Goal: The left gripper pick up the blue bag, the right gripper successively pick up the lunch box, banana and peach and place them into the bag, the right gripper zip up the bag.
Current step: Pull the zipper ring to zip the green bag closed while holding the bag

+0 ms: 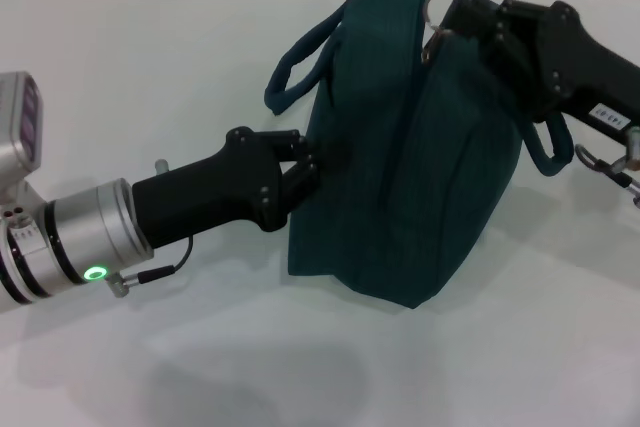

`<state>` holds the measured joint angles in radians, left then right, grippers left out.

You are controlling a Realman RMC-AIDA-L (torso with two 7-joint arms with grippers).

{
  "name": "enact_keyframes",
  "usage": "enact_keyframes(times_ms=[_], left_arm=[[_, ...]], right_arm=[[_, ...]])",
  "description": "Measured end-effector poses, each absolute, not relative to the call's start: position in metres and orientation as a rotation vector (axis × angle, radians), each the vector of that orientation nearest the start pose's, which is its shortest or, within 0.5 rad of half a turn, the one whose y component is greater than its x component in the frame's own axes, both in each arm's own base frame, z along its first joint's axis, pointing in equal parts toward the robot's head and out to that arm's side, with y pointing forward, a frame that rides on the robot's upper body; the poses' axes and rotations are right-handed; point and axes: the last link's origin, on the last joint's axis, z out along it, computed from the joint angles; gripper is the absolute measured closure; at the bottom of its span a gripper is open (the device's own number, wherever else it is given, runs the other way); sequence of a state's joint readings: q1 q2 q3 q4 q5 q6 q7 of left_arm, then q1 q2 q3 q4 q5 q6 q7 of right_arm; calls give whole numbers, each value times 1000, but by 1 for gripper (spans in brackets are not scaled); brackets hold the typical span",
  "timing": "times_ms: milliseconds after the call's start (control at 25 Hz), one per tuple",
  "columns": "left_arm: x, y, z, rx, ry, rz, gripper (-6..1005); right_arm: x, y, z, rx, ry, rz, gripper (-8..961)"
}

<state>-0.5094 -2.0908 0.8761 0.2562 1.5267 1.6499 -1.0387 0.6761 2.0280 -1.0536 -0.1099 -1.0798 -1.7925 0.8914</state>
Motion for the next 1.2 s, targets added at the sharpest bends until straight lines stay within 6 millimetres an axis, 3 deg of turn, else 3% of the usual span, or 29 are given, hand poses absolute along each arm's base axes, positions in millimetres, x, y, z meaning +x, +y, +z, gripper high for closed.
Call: enact_keyframes(times_ms=[440,1200], left_arm=[[-246,279,-51,-2671,-586,-1208,936],[-246,248,-47,-2877,-485,-1255,937]], right_arm=[[198,336,-3,-2296,355,1556,948],[214,358,-10,-2235,480,1371,948]])
